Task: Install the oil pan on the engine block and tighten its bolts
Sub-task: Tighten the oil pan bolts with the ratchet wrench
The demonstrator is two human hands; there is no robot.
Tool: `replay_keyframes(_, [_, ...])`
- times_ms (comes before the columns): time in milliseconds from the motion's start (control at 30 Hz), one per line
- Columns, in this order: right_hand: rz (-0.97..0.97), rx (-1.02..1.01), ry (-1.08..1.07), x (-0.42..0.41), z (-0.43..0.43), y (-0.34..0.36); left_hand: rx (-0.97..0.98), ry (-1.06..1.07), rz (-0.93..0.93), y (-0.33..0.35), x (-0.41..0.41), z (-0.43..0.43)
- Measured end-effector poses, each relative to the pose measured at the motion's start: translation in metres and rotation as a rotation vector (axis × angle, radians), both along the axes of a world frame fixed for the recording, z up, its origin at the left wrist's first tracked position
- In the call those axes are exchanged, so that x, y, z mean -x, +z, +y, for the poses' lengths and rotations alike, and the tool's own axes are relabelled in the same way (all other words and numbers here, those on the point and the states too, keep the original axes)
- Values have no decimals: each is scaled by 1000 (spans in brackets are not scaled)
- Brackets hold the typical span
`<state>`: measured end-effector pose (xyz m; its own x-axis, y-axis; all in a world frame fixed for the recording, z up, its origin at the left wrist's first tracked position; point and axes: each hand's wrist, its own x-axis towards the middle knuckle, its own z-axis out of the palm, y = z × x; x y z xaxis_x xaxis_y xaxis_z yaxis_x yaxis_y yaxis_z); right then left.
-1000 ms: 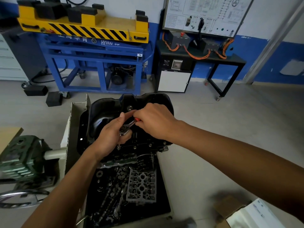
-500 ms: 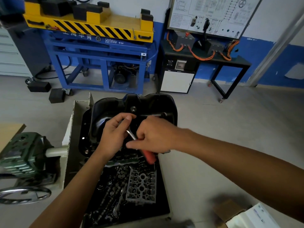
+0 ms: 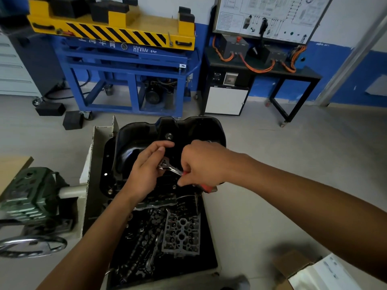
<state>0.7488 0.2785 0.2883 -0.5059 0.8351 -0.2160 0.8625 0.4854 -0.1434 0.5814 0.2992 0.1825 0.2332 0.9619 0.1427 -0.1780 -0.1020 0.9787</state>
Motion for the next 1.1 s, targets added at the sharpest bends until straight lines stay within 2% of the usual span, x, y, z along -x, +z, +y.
replay_keyframes(233, [-57,-266,-26,0,14,-3,33,-169,-10,-6,7,8])
replay_keyframes(467, [-20,-368,19,9,24,-7,-11,-283,7,-3,11,7])
replay_keyframes(533, [-19,-381,26,9,24,-8,-33,-233,1,-1,11,4])
replay_keyframes(633, [14,-339,2,11,20,-6,-26,-3,-19,-3,10,3])
replay_keyframes(767, [111,-131,-25,19,4,-3,-74,222,12,-2,6,1])
replay_keyframes(867, [180,13,-5,31,-10,-10,-113,216,48,2,2,0])
replay_keyframes(1100, [272,114,-33,29,-13,-10,-60,178,23,2,2,0])
